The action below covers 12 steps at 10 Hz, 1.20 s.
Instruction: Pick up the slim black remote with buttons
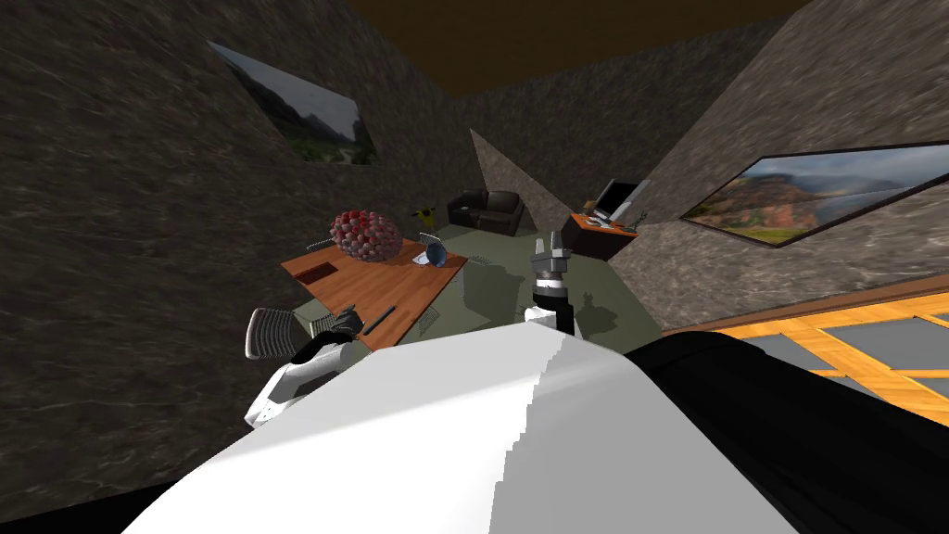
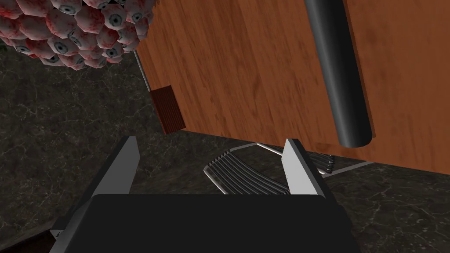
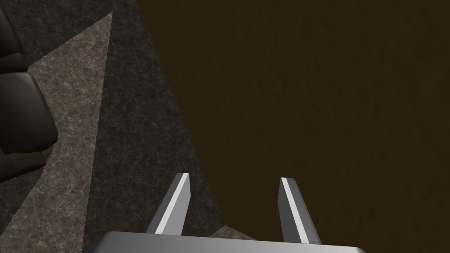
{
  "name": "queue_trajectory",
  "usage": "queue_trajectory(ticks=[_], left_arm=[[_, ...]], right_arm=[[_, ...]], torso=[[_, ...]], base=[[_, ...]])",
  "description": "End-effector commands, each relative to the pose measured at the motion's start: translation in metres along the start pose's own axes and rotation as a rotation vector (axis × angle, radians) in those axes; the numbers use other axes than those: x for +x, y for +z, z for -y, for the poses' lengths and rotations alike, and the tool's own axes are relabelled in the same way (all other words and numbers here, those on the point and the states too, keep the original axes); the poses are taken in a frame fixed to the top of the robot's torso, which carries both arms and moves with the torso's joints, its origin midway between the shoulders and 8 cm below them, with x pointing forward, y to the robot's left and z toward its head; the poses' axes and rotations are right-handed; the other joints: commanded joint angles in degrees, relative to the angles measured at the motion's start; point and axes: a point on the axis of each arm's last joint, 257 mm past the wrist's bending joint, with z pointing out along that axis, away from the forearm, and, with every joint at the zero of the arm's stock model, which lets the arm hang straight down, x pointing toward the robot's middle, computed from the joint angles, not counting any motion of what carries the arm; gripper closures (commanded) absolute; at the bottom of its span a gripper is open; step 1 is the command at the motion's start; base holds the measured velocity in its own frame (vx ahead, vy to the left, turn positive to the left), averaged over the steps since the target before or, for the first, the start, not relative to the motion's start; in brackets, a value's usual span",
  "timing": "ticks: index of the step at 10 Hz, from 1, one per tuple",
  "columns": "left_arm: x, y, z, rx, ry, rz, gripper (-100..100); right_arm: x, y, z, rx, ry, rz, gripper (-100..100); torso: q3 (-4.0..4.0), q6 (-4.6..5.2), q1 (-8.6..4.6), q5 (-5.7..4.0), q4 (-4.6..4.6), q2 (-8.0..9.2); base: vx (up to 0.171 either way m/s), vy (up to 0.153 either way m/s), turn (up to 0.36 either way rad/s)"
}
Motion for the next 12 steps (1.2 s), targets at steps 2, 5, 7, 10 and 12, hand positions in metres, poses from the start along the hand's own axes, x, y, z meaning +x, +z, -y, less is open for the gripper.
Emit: queue_trajectory(ticks=[2,5,7,10,12], left_arm=[[-0.018,0.003,-0.019,-0.079,-0.040,0.035,-100],[-0.034,0.005,-0.042,-0.164,-0.077,0.067,-100],[-0.048,0.007,-0.057,-0.221,-0.118,0.096,-100],[-0.060,0.005,-0.080,-0.310,-0.162,0.127,-100],[-0.070,0.003,-0.097,-0.371,-0.207,0.154,-100]], right_arm=[[0.000,0.000,0.000,0.000,0.000,0.000,0],[0.000,0.000,0.000,0.000,0.000,0.000,0],[0.000,0.000,0.000,0.000,0.000,0.000,0],[0.000,0.000,0.000,0.000,0.000,0.000,0],[0.000,0.000,0.000,0.000,0.000,0.000,0]], torso=[[0.03,0.00,0.00,0.00,0.01,0.05],[0.00,0.03,0.01,0.01,0.00,0.00],[0.02,0.00,0.00,0.01,0.01,0.04],[0.00,0.02,0.05,0.01,0.00,-0.01],[-0.02,0.02,0.04,0.01,0.00,-0.03]], base=[[0.013,0.000,-0.048],[0.026,0.002,-0.091],[0.017,0.001,-0.063],[0.028,0.012,-0.088],[0.034,0.011,-0.095]])
